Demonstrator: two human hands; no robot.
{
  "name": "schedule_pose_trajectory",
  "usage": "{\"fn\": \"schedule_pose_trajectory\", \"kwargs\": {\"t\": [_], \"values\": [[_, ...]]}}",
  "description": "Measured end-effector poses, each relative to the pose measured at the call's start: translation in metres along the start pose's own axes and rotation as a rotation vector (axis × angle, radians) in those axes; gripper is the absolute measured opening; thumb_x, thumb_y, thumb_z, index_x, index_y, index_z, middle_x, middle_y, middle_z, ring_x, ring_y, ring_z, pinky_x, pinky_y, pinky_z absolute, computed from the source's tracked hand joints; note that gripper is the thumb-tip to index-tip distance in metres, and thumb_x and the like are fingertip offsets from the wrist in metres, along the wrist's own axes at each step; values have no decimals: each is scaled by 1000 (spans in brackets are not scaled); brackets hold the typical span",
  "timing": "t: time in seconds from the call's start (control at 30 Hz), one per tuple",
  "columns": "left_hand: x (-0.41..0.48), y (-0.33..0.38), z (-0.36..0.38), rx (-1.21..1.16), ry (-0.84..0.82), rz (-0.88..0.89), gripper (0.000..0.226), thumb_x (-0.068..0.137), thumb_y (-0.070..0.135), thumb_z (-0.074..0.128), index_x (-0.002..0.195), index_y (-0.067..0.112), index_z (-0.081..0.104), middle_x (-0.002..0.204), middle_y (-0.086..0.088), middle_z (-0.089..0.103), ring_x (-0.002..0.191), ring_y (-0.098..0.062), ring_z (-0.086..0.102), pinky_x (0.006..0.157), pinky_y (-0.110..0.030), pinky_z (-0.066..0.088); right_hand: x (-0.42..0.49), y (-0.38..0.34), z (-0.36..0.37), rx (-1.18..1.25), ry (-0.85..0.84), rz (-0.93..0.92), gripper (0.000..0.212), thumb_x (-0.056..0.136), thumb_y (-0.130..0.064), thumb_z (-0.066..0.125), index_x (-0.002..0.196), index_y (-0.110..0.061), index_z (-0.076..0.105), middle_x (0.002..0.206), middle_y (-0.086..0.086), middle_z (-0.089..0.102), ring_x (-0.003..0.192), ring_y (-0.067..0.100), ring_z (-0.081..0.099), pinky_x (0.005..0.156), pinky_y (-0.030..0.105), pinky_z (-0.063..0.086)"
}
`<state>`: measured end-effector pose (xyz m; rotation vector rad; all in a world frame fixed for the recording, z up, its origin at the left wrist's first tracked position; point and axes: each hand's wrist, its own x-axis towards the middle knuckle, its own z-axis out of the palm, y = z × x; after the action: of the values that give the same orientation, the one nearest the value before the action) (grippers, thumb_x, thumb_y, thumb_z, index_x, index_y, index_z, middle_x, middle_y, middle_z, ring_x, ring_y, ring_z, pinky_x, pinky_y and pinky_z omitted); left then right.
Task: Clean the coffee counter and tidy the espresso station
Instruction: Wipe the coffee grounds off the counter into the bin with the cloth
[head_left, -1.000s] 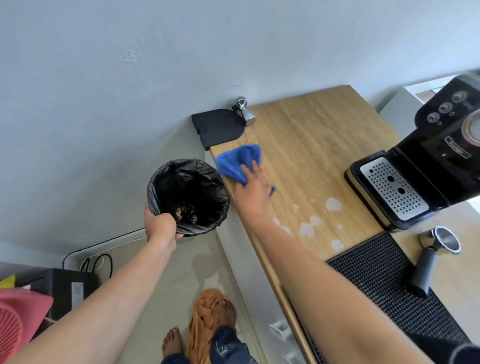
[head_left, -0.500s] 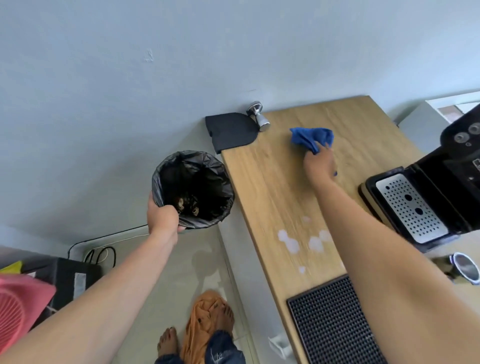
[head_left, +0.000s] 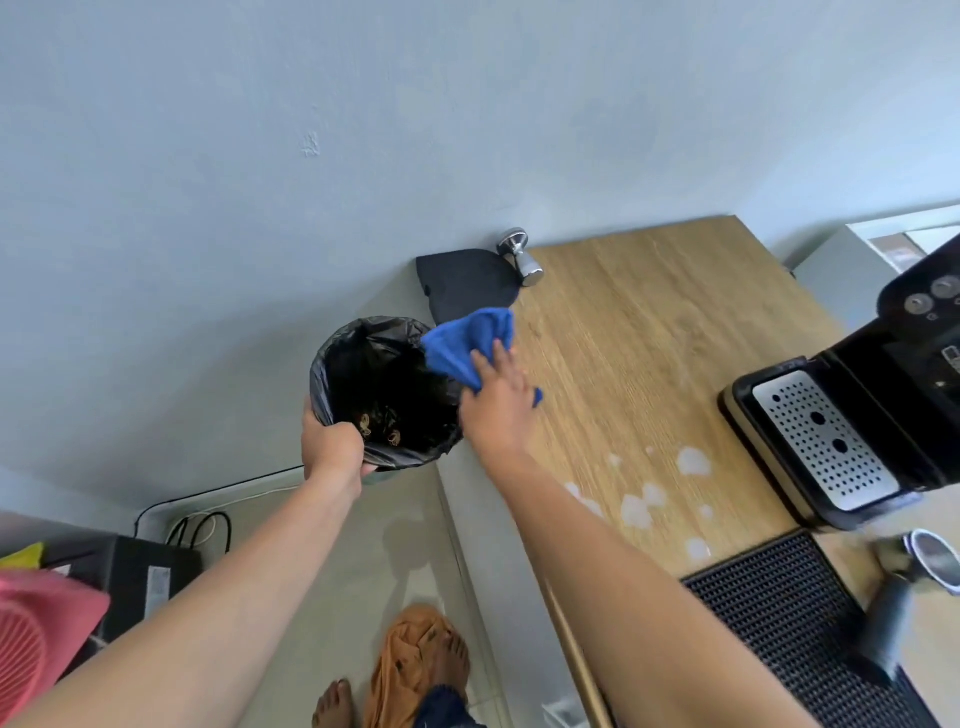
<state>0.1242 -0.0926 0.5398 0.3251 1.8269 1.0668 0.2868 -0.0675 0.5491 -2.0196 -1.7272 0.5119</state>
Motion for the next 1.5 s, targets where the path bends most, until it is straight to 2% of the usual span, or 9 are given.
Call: {"fn": "schedule_pose_trajectory", "kwargs": {"t": [0.17,0.3,0.53,0.73,0.87,1.0,1.13,1.37,1.5], "values": [[-8,4,-2,-65,-35,32,65,82,-1,32,127,41,55,112,3,66,87,-26,62,42,-23,47,-36,-30,20,253,-159,-195,49,87,-10,58,135,-18,57,153,2,40,144,21,29,118,39,23],[-6,2,-8,-50,-68,10,72,79,-4,28,130,42,51,120,4,63,101,-29,62,45,-24,48,-7,-12,-16,302,77,-75,48,86,-16,57,133,-25,58,151,-5,42,136,19,43,112,41,34],[-1,-7,-16,23,-93,-23,74,76,0,29,131,45,48,124,3,62,107,-33,62,49,-27,49,35,59,-59,-38,92,229,50,94,-24,47,145,-23,42,160,0,23,149,20,13,121,42,11],[4,-10,-21,53,-125,-43,74,79,2,29,133,49,45,126,4,60,106,-31,61,51,-28,52,27,60,-49,-259,-62,240,80,86,-69,30,153,-28,19,164,7,-4,149,27,-10,119,48,-4],[5,-8,-27,57,-150,-56,72,83,1,29,138,47,42,125,1,59,107,-32,60,50,-27,51,27,47,-56,-305,-81,280,91,80,-78,29,154,-27,15,162,13,-13,148,33,-12,117,54,-5],[11,-7,-39,64,-167,-54,73,83,1,30,138,47,42,127,1,60,108,-31,60,50,-27,51,9,10,-48,-249,180,22,67,89,-61,41,144,-24,37,160,13,15,148,30,10,116,48,9],[19,-3,-54,68,-185,-54,71,82,2,31,137,45,43,126,1,60,107,-31,61,48,-26,49,-30,-32,-7,-163,218,-202,46,93,-43,49,131,-16,55,130,7,52,120,28,45,101,44,38],[45,-1,-74,97,-207,-43,70,82,3,31,136,44,45,124,2,61,106,-32,62,45,-25,49,-63,-59,60,9,-78,259,63,101,-38,33,153,-7,14,151,15,34,137,34,30,112,42,24],[65,-11,-71,118,-198,-73,69,83,2,33,137,43,45,123,1,62,105,-31,63,44,-24,48,-60,-49,94,347,-154,533,53,100,-35,30,149,-14,26,144,12,46,135,39,36,110,46,33]]}}
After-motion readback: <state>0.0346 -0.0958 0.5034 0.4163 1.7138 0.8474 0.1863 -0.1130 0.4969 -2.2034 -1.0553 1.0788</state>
